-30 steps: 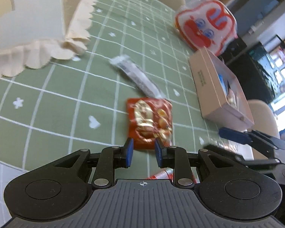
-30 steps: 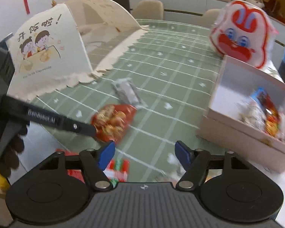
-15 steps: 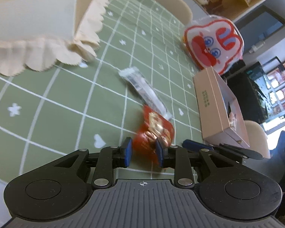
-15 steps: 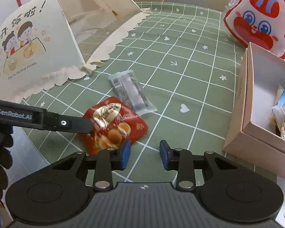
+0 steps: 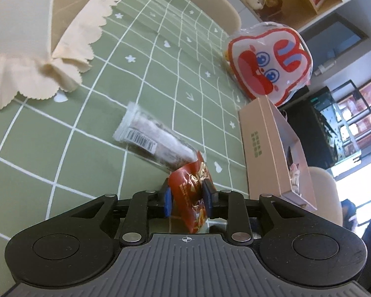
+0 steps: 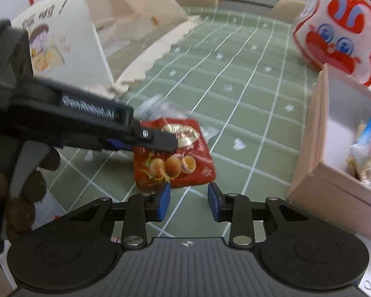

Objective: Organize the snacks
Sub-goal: 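Grasp the clear barcode-wrapped bar with the right tool while the left tool holds the red packet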

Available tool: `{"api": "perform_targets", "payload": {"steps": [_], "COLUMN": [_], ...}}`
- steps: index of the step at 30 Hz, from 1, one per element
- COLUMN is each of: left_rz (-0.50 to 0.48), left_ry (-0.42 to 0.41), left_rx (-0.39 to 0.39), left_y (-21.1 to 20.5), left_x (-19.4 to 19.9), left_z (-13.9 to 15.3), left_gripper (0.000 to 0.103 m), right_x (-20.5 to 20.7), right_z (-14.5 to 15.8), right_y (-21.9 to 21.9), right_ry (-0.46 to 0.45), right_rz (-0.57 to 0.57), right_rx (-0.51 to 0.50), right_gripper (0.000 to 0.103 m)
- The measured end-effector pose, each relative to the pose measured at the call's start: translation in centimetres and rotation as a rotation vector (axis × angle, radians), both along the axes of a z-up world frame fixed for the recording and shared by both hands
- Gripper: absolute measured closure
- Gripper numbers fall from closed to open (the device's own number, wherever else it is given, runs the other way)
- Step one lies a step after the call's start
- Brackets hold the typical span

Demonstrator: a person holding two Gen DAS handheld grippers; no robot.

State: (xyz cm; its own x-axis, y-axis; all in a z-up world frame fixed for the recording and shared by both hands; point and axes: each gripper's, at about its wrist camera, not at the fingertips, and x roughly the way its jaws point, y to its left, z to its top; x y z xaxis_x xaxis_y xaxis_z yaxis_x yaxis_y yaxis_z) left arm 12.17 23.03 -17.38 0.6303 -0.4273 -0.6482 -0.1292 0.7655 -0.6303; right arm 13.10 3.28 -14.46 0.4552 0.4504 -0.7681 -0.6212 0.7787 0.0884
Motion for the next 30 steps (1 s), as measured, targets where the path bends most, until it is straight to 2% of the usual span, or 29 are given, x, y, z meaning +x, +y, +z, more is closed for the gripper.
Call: {"api": "perform_targets", "payload": {"steps": [4,7,9,11,12,13,16,19,21,24,26,27,29,30], "left_rz": [-0.026,-0.025,-0.028,-0.033,-0.035,-0.034,-0.018,-0.053,-0.070,-0.054,-0.023,0.000,0.051,0.084], "left_ry": [0.005,0.008,0.010,0.023,0.036,0.042,0.034,0.033,0.047,0.095,0.102,0.097,0.077,0.069], "left_rx": [0.006,-0.006,-0.019,-0.034,-0.031,-0.027,-0.059,-0.037,-0.013,-0.064,-0.067,-0.054,-0.033,-0.026], "left_y": [0.3,0.8,1.0,1.0,0.9,0.7,0.3,-0.6,-0.9,-0.6,-0.3,0.0,0.7,1.2], "left_x": [-1.0,-2.3,-3.1,-3.3,-3.1,-3.0,-2.4,-1.9,-1.9,-2.5,-3.4,-4.1,-5.7,-6.5], "left_z": [0.2,0.5,0.7,0.5,0.2,-0.1,-0.5,-0.3,-0.1,-0.4,-0.2,0.1,0.9,1.2], "left_gripper": [0.076,0.079,0.080,0.078,0.073,0.075,0.074,0.075,0.079,0.080,0.080,0.081,0.082,0.083], "right_x": [0.2,1.8,2.5,2.2,2.0,1.8,1.1,1.1,1.1,0.9,0.9,0.7,0.8,1.0], "right_z": [1.0,-0.1,-1.0,-1.0,-1.0,-0.9,-1.0,-1.0,-1.0,-1.0,-0.7,-0.4,0.5,0.8], "right_y": [-0.6,-0.2,-0.1,0.0,0.1,0.2,0.3,-0.1,-0.4,-0.6,-0.5,-0.3,0.4,0.9], "right_ry": [-0.108,-0.079,-0.015,-0.005,0.009,0.016,0.006,0.015,0.014,0.011,0.016,0.000,-0.059,-0.089], "right_rz": [-0.058,-0.084,-0.077,-0.056,-0.034,-0.019,-0.001,0.006,0.012,0.023,0.052,0.075,0.128,0.151], "right_rx": [-0.011,-0.051,-0.046,-0.024,-0.010,-0.002,-0.002,0.013,0.021,0.022,0.020,0.021,-0.001,-0.018], "right_gripper": [0.069,0.069,0.068,0.068,0.068,0.068,0.068,0.068,0.068,0.068,0.068,0.066,0.051,0.037]}}
